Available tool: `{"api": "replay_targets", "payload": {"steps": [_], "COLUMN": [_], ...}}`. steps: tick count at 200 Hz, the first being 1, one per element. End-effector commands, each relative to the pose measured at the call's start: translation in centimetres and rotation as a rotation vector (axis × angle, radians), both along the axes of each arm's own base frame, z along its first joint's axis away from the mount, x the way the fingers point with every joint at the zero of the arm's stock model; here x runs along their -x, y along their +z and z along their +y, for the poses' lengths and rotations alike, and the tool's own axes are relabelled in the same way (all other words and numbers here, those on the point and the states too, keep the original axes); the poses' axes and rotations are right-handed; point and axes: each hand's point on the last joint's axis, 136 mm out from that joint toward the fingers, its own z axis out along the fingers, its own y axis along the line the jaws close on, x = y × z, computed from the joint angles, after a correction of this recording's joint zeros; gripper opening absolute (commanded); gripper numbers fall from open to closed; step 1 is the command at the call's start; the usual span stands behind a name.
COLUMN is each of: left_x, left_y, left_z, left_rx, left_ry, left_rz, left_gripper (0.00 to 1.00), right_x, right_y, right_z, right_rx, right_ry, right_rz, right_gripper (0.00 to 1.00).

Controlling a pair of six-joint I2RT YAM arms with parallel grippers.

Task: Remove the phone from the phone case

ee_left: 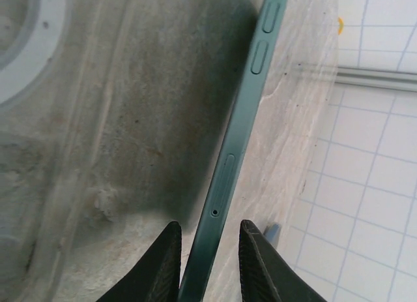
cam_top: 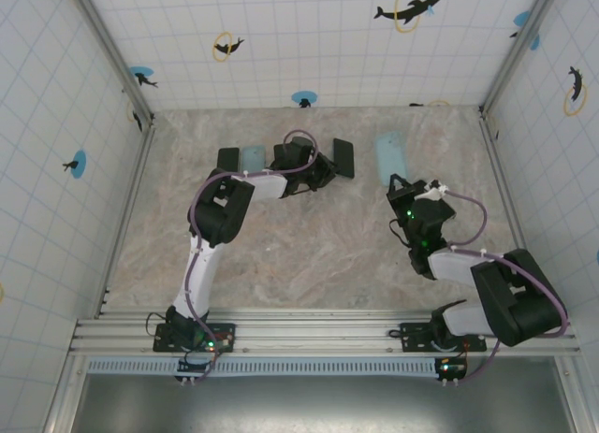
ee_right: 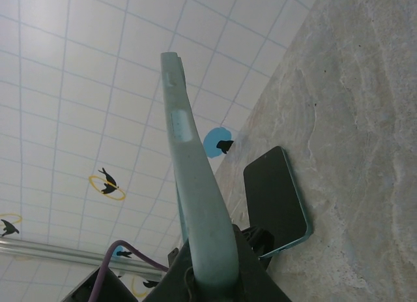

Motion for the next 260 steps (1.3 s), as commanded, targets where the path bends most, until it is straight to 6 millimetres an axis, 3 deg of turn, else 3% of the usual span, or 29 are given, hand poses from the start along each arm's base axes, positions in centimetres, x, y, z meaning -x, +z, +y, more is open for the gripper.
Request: {"api": "replay_targets", "payload": {"steps": [1, 66, 145, 227, 260], "left_x": [-0.6, 0.1, 0.1, -0.2, 0.8], "left_y": [0.8, 0.1, 1.1, 7.8, 9.1], "left_z": [0.5, 1.1, 2.1, 2.1, 2.8], "left_rx": [-0.030, -0.076, -0.107, -0.065, -0.058], "left_ry": [-0.003, -0.010, 0.013, 0.007, -0.003], "left_rz": [-0.029, -0.016, -0.014, -0.136, -0.152], "left_gripper": [0.29, 0.33, 0.38, 0.40, 0.41], "right_x": [-0.2, -0.7, -3.0, -7.3, -9.2], "right_y": [0.4, -0.3, -3.5, -8.3, -9.8], "right_z": [-0.1, 0.0, -0.2, 1.6, 2.3], "right_rx": [0.005, 0.055, 0.033, -0.024, -0.041], "right_ry": [-0.004, 0.006, -0.060, -0.077, -0.078], "right_rz": [-0.023, -0.012, 0.087, 0.256, 0.304], "right_gripper": [0.02, 0.02, 0.02, 0.05, 0.05]}}
